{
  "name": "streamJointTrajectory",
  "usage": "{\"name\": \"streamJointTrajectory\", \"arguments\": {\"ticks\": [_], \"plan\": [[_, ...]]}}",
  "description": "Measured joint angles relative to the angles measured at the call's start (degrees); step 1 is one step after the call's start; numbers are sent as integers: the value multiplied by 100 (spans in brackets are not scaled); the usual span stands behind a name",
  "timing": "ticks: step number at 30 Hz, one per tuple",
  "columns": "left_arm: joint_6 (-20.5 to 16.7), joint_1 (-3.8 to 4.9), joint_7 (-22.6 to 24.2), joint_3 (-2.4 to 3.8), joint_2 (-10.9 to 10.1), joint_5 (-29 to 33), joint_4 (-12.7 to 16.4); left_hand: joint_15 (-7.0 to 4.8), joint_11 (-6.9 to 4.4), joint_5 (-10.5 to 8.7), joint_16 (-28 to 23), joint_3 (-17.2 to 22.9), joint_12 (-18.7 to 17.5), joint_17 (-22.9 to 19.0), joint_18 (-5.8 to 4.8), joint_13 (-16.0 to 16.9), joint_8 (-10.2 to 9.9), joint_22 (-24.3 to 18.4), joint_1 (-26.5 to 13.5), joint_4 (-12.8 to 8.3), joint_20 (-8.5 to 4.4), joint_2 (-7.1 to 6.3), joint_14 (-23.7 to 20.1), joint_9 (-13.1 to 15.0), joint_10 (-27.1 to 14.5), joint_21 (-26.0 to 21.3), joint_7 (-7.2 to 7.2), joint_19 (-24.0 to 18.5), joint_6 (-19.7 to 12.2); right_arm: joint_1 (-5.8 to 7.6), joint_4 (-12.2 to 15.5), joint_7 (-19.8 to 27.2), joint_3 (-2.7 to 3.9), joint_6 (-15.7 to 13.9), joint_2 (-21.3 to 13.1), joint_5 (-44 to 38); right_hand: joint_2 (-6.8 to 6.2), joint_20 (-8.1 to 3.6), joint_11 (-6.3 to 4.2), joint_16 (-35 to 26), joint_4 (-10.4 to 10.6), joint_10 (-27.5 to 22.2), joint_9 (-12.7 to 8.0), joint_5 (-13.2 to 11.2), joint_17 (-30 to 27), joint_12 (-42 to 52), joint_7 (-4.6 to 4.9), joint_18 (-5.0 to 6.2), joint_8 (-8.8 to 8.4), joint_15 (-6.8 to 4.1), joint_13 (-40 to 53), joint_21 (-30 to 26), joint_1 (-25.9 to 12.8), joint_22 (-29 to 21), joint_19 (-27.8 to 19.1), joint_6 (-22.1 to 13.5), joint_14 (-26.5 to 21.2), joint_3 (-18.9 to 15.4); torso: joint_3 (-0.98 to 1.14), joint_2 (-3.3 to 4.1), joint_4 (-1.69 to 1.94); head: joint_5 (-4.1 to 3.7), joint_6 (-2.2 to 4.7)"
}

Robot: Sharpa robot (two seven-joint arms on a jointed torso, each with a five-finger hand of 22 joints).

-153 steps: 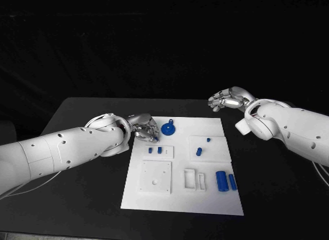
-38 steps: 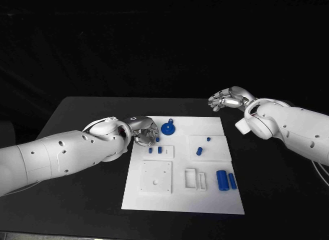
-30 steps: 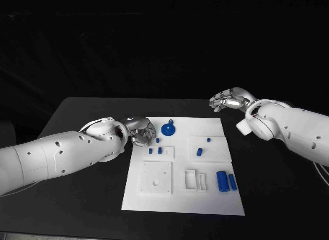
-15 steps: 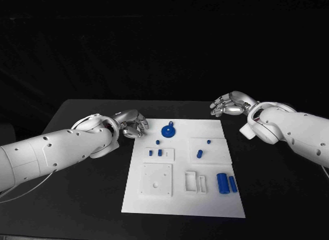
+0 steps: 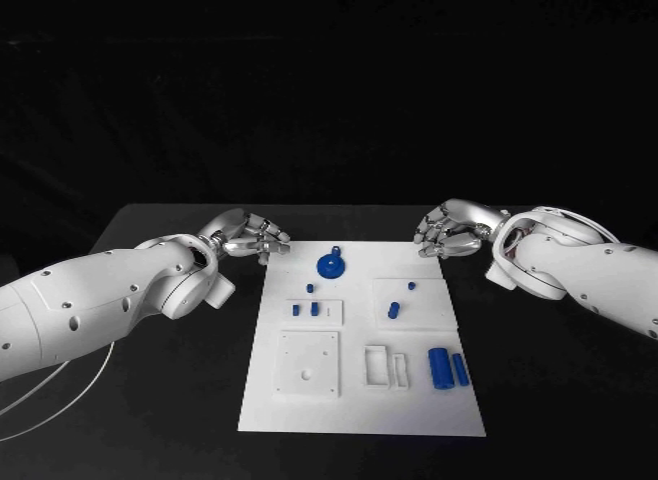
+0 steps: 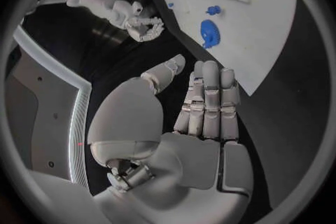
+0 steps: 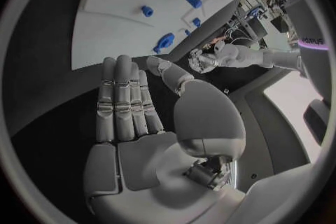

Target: Assemble the parts on the task board

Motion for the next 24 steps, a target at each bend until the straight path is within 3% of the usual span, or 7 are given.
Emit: {"name": "streamJointTrajectory", "arguments": {"ticks": [2, 7, 10, 12, 17, 20, 24], "plan": [[20, 0, 94, 0, -17, 419, 7, -35, -40, 0, -52, -28, 29, -12, 1, 25, 24, -16, -35, -14, -8, 35, 46, 4, 98, -9, -12, 53, 12, -2, 55, -20, -2, -7, -46, -225, -10, -32, 0, 2, -3, 0, -5, -151, 51, -150, 0, -18, -40, -4, 0, 1, -22, 1, 32, 0, 4, -79, 2, -5, -1, -1, 16], [75, 0, 329, 0, -62, 1141, 58, -37, -26, 0, -166, -86, -12, -37, 1, 24, 84, -47, -76, -72, -20, 80, 81, 13, 86, -106, -48, 81, 48, -87, 259, -102, -44, -41, -110, -776, -45, -62, 12, 4, -2, -12, -43, -127, 161, -466, 20, 56, -89, 29, 0, 35, 13, 2, 123, -20, 71, -93, 4, -15, -7, 14, 46], [117, -2, 468, 0, -63, 1373, 59, -37, -7, 0, -230, -105, -27, -46, -1, 18, 132, -57, -65, -92, -20, 134, 81, 40, 67, -147, -94, 81, 94, -146, 416, -164, -113, -52, -126, -1109, -111, -69, 44, 5, 25, 20, -59, -106, 198, -589, 20, 57, -109, 29, 0, 35, 31, 10, 130, -21, 72, -67, 5, -22, -10, 20, 60], [137, -2, 538, 0, -63, 1470, 58, -37, -7, 0, -230, -105, -27, -46, -2, 18, 132, -57, -60, -91, -20, 138, 81, 40, 67, -147, -94, 81, 94, -160, 492, -211, -118, -61, -128, -1290, -112, -62, 64, 6, 31, 41, -65, -106, 221, -646, 20, 57, -118, 22, 9, 35, 33, 20, 164, -21, 80, -61, 4, -26, -9, 11, 70], [180, -2, 644, 0, -65, 1596, 36, -18, 3, 28, -253, -121, -56, -46, -5, 13, 132, -62, -86, -108, -20, 164, 88, 40, 56, -170, -94, 81, 94, -167, 640, -340, -155, -127, -122, -1625, -266, -69, 61, -21, 60, 102, -95, -178, 257, -804, 48, 57, -167, 31, 32, 35, 31, 24, 171, -56, 89, 57, 4, -29, -8, -24, 81], [213, -2, 683, 0, -65, 1650, 4, 5, 34, 28, -297, -138, -100, -46, -28, 2, 132, -62, -86, -95, -19, 164, 80, 45, 24, -204, -94, 81, 94, -209, 698, -434, -227, -168, -97, -1793, -542, -71, 83, -121, 210, 125, -146, -265, 271, -1007, 132, 52, -273, 53, 56, 58, 80, 31, 213, -145, 111, 378, 4, -28, -8, -64, 81], [231, -2, 710, 0, -64, 1695, 19, 28, 63, 28, -344, -169, -167, -46, -58, -22, 132, -62, -113, -91, -19, 191, 56, 45, -91, -236, -73, 81, 72, -218, 741, -542, -278, -186, -94, -1955, -800, -71, 112, -199, 448, 154, -189, -485, 295, -1195, 170, 20, -284, 54, 96, 58, 133, 70, 214, -201, 113, 725, 3, -24, -8, -114, 81]]}}
